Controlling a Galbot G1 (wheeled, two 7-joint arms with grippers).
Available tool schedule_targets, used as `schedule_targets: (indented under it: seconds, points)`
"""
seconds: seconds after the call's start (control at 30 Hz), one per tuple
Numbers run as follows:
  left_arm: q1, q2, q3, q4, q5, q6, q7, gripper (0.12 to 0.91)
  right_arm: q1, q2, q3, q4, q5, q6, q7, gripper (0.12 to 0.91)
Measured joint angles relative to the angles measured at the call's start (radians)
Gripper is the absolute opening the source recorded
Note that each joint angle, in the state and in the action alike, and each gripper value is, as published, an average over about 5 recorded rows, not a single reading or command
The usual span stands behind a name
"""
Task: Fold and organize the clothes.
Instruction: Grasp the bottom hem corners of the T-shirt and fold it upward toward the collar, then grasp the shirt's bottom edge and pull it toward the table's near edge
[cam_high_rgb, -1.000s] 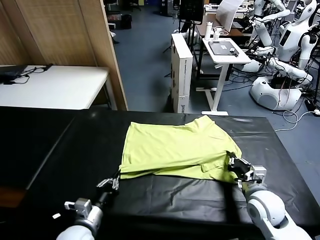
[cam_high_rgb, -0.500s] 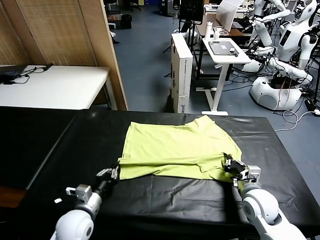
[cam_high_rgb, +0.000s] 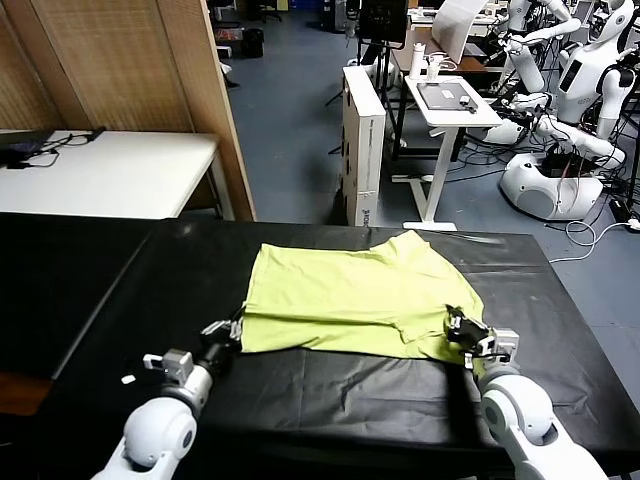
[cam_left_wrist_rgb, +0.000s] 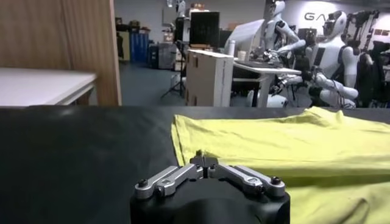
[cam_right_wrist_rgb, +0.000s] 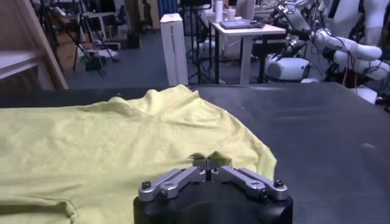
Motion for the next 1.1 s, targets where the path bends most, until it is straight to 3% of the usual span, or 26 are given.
schedule_targets:
  seconds: [0.1, 0.2, 0.3, 0.4, 0.6, 0.87, 1.1]
  points:
    - [0.002, -0.001, 0.000, -0.001, -0.001, 0.005, 0.000, 0.378, -0.015, -0.019, 0.012, 0.020, 0.006, -0.016, -0.002, 0.807]
    - [0.005, -0.002, 0.000, -0.002, 0.000, 0.011, 0.000, 0.568, -0.047, -0.053, 0.034, 0.052, 0.020, -0.027, -0.005, 0.891]
    - [0.014, -0.002, -0.001, -0.010, -0.004, 0.027, -0.004, 0.755, -0.106, -0.099, 0.071, 0.092, 0.033, -0.029, -0.011, 0.905]
    - [0.039, -0.001, -0.008, -0.034, -0.021, 0.053, -0.016, 0.875, -0.173, -0.141, 0.116, 0.128, 0.053, -0.037, -0.011, 0.907]
    - [0.130, -0.022, -0.023, -0.113, -0.028, 0.076, -0.024, 0.906, -0.281, -0.182, 0.186, 0.170, 0.097, -0.052, -0.006, 0.907]
    - [0.180, -0.037, -0.027, -0.147, -0.023, 0.084, -0.038, 0.907, -0.349, -0.195, 0.217, 0.177, 0.106, -0.053, -0.013, 0.905]
    - [0.193, -0.053, -0.014, -0.143, -0.022, 0.083, -0.035, 0.892, -0.372, -0.192, 0.220, 0.169, 0.100, -0.053, -0.023, 0.800]
